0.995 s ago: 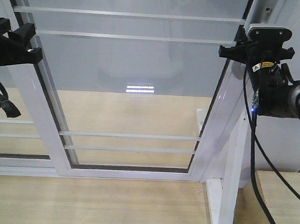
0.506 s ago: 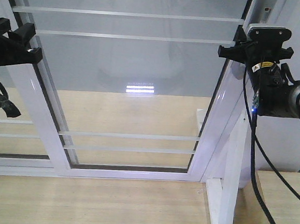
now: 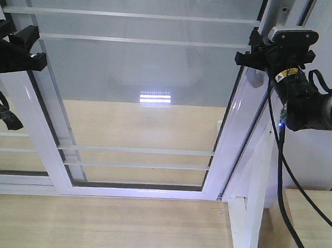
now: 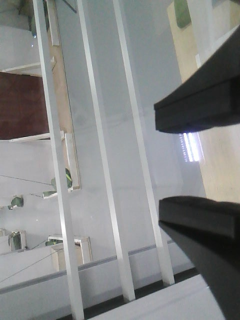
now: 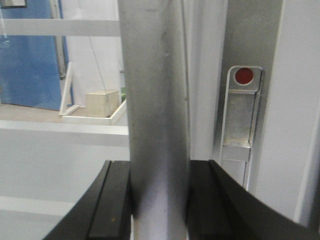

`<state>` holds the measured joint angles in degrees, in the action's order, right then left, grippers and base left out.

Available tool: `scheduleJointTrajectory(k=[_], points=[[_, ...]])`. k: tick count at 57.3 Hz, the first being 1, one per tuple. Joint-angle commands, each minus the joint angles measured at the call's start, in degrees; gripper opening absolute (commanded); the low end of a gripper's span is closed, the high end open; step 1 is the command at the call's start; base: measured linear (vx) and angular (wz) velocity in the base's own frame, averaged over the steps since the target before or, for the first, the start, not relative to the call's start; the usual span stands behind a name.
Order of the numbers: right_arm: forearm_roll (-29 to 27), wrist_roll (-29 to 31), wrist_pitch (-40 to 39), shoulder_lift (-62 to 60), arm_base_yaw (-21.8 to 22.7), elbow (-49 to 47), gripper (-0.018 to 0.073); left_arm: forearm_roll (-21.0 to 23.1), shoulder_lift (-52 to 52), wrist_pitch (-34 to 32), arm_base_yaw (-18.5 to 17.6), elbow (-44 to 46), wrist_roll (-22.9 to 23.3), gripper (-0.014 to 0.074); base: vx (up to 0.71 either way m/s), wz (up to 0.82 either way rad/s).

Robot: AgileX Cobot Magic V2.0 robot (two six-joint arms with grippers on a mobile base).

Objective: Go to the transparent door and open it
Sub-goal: 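Close the right gripper on the handle and slide the door toward the left gripper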

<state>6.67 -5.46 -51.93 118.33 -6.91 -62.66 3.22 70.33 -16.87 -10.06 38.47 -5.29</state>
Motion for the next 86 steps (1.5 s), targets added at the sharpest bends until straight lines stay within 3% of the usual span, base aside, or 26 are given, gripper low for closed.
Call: scheduleJointTrajectory(k=[1,43,68,86], points=[[6.4,-0.7,-4.4,-3.0,-1.5,-1.5,0.0295,0.6,-1.1,-5.2,-0.3,2.1,0.0,0.0433,0.00,0.00],[5.7,0.2,-7.0,-3.0,-13.7,-1.6,0.0295,0.6,-1.1,-5.2,-0.3,2.1,0.1,0.0433,0.00,0.00],[5.4,-0.1,-5.7,-5.3,-14.7,-0.2,0.0295,0.6,-1.1,-5.1,-0.3,2.1,0.1,0.0433,0.00,0.00],[0.0,3.1,-5.8,-18.9,-14.2,14.4,0.0295,0.5,-1.0,-2.4,-0.3,2.1,0.2,0.0433,0.00,0.00]])
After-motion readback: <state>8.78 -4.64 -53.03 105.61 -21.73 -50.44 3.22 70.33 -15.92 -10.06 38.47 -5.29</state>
